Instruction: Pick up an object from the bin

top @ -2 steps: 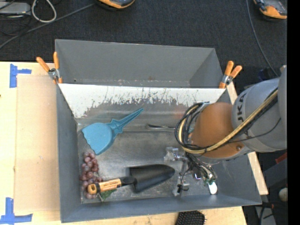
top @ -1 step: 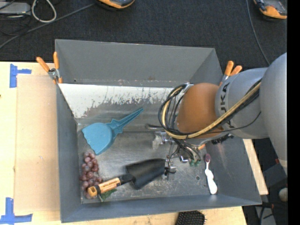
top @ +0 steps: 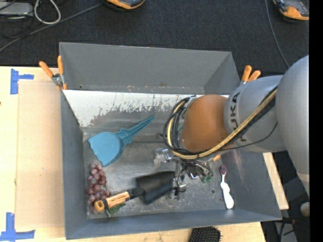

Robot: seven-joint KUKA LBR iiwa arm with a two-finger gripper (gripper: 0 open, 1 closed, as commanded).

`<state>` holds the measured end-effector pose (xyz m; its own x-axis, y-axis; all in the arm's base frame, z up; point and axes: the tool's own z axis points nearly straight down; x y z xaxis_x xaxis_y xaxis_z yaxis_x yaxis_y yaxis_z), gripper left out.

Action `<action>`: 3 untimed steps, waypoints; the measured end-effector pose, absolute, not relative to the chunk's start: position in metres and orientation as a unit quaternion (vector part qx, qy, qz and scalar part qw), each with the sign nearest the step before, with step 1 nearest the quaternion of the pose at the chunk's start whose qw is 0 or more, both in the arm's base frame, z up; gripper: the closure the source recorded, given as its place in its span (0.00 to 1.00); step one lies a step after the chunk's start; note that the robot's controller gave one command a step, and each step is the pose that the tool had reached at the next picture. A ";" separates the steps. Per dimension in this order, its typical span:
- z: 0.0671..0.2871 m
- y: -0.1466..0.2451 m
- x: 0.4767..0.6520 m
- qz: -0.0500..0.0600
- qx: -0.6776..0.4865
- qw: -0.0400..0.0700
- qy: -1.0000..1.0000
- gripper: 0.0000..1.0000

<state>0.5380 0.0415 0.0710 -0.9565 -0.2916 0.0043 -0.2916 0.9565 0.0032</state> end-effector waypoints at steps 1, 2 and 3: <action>0.069 0.072 0.515 0.000 0.143 -0.001 -0.990 1.00; 0.069 0.072 0.515 0.000 0.143 -0.001 -0.990 1.00; 0.148 0.082 0.506 0.000 0.153 0.002 -0.988 1.00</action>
Offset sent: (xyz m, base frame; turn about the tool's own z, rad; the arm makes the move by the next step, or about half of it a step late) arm 0.0000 0.0000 0.0000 0.0000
